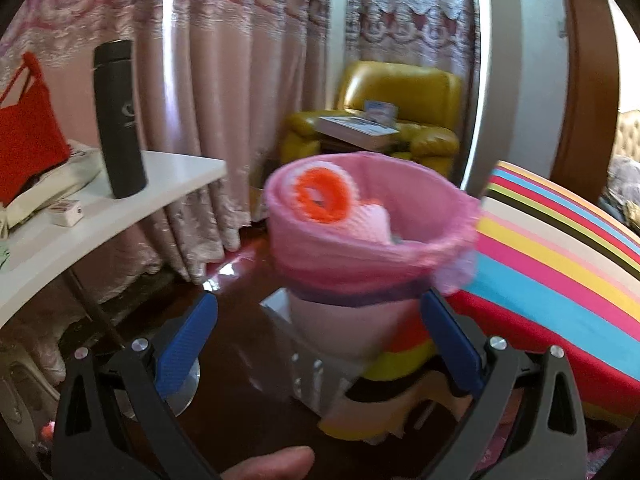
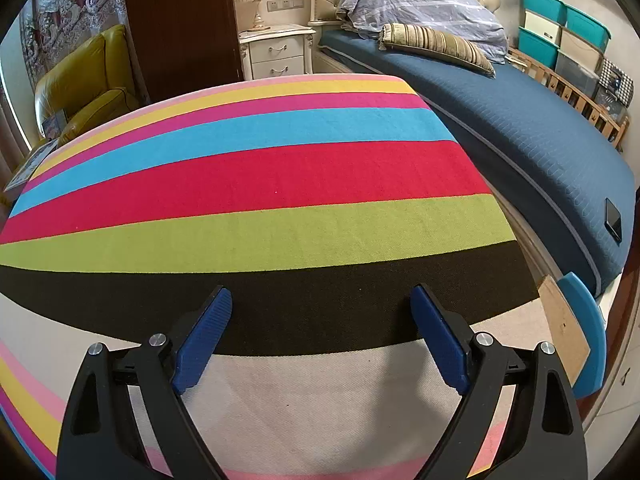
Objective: Collect trash
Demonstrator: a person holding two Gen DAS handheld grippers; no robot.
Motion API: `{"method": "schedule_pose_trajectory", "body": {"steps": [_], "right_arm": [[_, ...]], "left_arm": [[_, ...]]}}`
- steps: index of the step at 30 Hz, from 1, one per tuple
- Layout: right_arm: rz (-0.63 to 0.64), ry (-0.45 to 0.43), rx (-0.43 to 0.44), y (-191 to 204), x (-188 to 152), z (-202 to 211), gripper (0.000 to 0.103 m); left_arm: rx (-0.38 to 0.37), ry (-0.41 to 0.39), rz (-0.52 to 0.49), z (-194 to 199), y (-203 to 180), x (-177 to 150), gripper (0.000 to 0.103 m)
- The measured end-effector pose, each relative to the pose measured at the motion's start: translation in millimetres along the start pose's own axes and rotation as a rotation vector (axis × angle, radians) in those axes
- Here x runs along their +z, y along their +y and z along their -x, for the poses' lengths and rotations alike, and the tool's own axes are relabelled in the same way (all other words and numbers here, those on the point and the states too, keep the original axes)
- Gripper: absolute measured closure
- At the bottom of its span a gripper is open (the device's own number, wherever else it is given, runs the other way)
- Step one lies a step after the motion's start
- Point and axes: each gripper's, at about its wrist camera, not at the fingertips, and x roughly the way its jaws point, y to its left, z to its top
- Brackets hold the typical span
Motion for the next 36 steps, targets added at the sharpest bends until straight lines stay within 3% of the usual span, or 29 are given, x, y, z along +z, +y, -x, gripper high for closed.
{"method": "schedule_pose_trajectory", "body": {"steps": [7,19,23,36], "right_arm": [[0.0,0.0,-0.001,0.5,0.9,-0.4,0.017],[-0.001,0.001,-0.001,-1.4,-0.6,0.1,0.017],[-0.001,0.001,-0.002,0.7,0.5,0.0,0.017],[-0.002,0.001,-0.004,0.8,1.4,-1.0,0.017]], "left_arm": [[0.053,0.048,0.1,-9.6,33.3,-4.0,0.005],[0.107,0.134,0.149,-27.3,67.3,-23.6,0.005],[0.084,0.122,0.141,-24.6,59.7,-22.9,0.005],[-0.047,-0.009,-0.022,20.1,-12.9,9.6,0.005]]}}
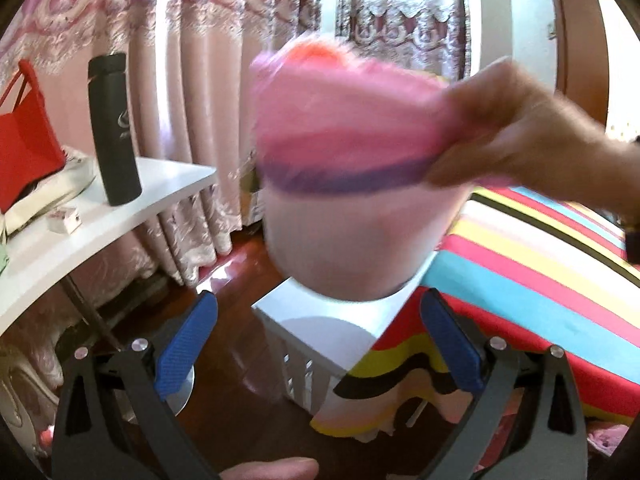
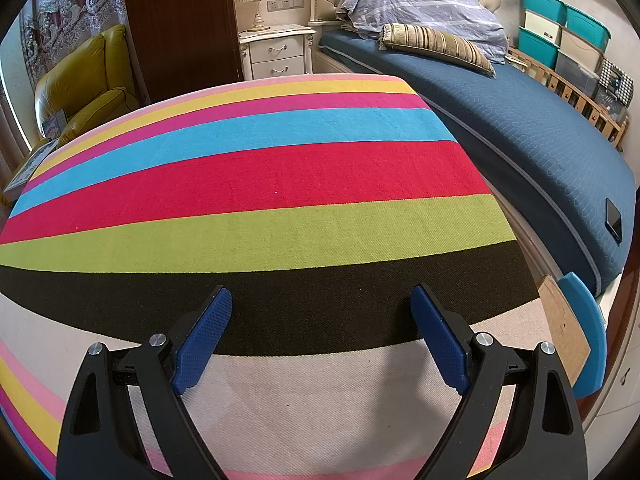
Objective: Collect trash
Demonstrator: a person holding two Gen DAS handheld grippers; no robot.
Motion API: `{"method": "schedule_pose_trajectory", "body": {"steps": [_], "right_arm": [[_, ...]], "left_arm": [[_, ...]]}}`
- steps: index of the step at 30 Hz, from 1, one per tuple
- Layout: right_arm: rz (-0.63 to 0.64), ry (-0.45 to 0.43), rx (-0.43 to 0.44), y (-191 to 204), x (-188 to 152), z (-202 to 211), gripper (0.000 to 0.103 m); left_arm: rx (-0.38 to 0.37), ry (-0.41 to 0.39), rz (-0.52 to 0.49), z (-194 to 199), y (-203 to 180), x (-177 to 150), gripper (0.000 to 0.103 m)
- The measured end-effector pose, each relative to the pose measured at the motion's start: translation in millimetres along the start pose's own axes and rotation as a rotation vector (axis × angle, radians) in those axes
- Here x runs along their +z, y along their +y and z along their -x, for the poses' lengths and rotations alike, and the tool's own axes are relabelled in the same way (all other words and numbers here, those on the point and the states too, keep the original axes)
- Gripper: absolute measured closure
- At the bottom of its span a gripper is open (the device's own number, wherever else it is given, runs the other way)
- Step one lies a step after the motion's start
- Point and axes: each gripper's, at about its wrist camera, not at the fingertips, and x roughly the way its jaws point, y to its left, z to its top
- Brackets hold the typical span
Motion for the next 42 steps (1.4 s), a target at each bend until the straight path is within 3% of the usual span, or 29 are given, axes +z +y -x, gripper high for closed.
{"method": "schedule_pose_trajectory", "body": {"steps": [7,14,22,31,42], "right_arm": [[-0.001,0.0,0.0,0.6,0.1,0.2,0.017],[-0.002,0.0,0.0,-0.3,-0.6,0.5,0.017],[-0.002,0.001,0.0,3.7,3.1,0.8,0.017],[-0.002,0.001,0.0,1.7,2.5,0.5,0.017],[-0.003,0.001,0.0,3.0,2.9,0.7,0.017]], "left_arm": [[0.031,0.058,0.064,-14.1,14.9,-4.4,0.005],[0.073,0.053,0.098,-21.6,28.4,-9.0,0.005],[0.004,0.071,0.077,-23.3,13.8,-7.2,0.005],[-0.109,0.027,-0.08,-9.6,-62.7,5.9,0.005],[-0.236,0.036,-0.247,9.5,-156.0,15.3,0.005]]}}
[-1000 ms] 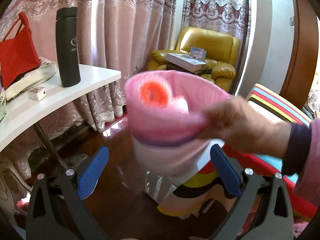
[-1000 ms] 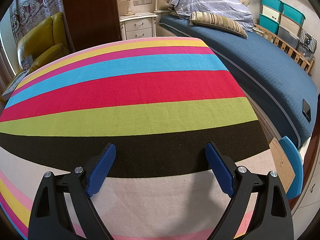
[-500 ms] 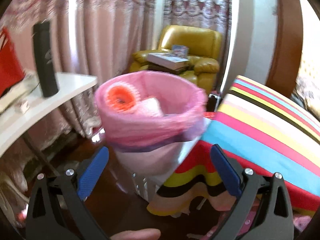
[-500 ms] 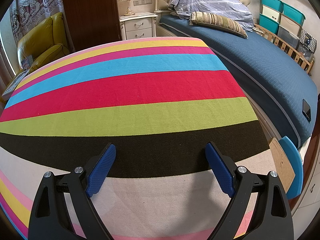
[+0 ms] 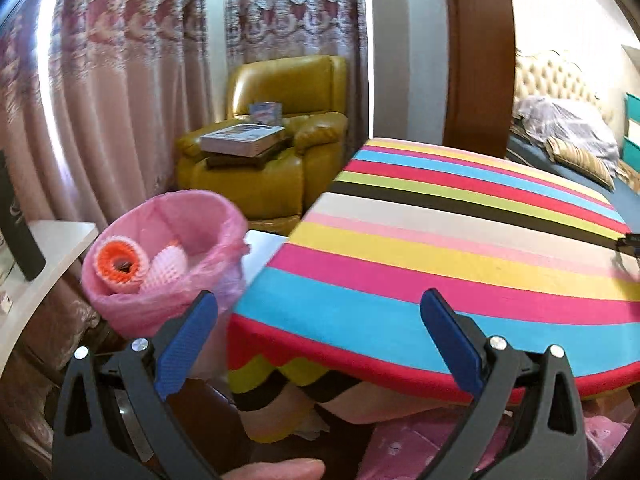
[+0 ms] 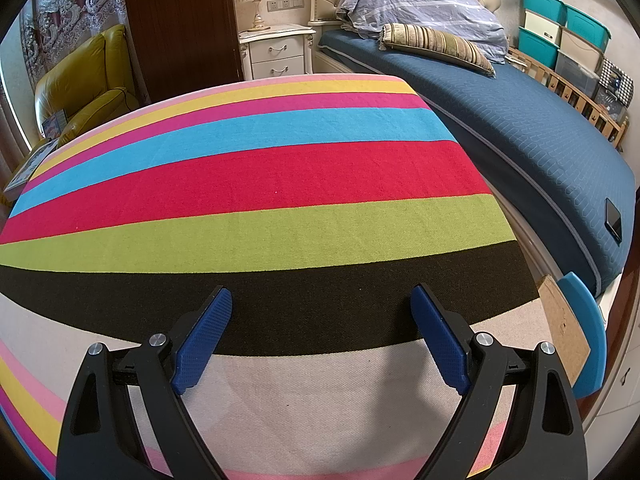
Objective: Collect trash
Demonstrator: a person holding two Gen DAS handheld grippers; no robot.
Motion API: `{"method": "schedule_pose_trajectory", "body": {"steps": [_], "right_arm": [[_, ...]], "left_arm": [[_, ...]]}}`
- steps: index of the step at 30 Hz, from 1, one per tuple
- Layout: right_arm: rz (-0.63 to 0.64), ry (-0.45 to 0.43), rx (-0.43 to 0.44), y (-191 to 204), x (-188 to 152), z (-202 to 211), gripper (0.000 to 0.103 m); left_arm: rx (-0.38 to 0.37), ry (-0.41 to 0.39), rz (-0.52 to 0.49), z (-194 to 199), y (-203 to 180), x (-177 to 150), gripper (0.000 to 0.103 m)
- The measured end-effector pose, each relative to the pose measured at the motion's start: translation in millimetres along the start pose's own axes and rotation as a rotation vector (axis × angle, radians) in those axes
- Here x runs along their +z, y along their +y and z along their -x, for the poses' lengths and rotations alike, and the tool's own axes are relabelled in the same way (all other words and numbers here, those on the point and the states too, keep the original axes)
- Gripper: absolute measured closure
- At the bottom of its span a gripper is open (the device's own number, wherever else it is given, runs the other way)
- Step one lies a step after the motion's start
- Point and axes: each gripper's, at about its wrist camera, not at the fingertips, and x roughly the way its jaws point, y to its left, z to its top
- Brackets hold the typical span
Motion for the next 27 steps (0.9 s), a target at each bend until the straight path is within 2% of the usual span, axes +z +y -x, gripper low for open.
{"method": "schedule_pose_trajectory", "body": {"steps": [7,9,12,15,16,20,21,23,27], "right_arm": [[-0.01,0.001,-0.017,0.3,-1.8,1.8,0.018],[-0.021,-0.013,-0.029,15.8,-4.8,8.2,0.018],[0.154,-0.086,0.075,82.6,-45.2,49.1,0.018],[0.323,-0.171,0.224,159.8,-95.3,98.9,0.018],[0.406,-0.231,0.263,192.5,-116.8,121.4,0.018],[0.624,-0.344,0.337,266.5,-162.9,168.9,0.018],[0.671,-0.379,0.336,277.8,-170.8,177.7,0.013],[0.712,-0.416,0.341,288.4,-176.9,186.9,0.013],[0.685,-0.418,0.362,288.5,-171.3,188.1,0.013]], "left_arm": [[0.0,-0.003,-0.058,0.0,-18.9,-6.4,0.005],[0.001,-0.003,-0.076,-0.9,-24.8,-9.3,0.005],[-0.021,-0.017,-0.085,2.7,-30.7,-12.6,0.005],[-0.046,-0.034,-0.099,7.5,-37.0,-14.1,0.005],[-0.049,-0.039,-0.101,9.0,-36.8,-14.8,0.005],[-0.048,-0.088,-0.102,19.5,-40.1,-21.0,0.005],[-0.022,-0.106,-0.117,21.7,-41.4,-23.4,0.005],[-0.006,-0.119,-0.126,21.9,-40.6,-25.9,0.005],[-0.045,-0.076,-0.088,14.7,-29.8,-27.7,0.005]]}}
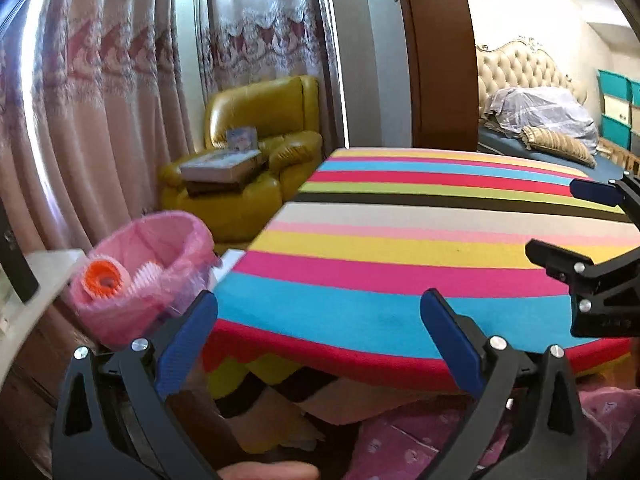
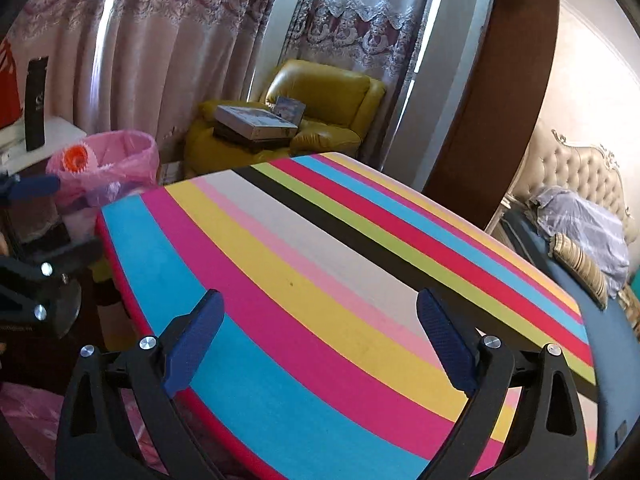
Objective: Collect trash
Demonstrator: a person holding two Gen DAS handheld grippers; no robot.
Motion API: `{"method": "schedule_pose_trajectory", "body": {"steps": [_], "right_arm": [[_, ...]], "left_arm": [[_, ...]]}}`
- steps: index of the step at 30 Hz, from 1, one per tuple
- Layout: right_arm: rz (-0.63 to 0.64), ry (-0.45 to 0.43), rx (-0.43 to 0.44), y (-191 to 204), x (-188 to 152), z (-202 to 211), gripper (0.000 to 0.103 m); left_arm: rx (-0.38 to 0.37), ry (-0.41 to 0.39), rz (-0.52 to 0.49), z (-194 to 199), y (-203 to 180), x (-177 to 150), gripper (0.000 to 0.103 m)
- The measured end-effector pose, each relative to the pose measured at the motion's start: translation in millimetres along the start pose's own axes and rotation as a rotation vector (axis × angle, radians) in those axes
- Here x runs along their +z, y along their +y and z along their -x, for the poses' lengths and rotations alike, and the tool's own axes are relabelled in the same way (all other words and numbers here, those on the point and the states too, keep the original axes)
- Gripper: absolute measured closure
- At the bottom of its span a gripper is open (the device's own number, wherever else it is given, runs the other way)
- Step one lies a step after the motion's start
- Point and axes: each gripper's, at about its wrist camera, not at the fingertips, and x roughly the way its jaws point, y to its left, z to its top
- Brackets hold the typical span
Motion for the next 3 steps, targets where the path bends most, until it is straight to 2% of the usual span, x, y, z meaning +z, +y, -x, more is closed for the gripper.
{"method": "schedule_pose_trajectory", "body": {"steps": [3], "right_arm": [[-0.009,-0.008,0.0,2.2,0.4,6.2,0.013]], "left_arm": [[-0.001,0.007,0.007,-1.7,0.7,-1.6,0.005]]}}
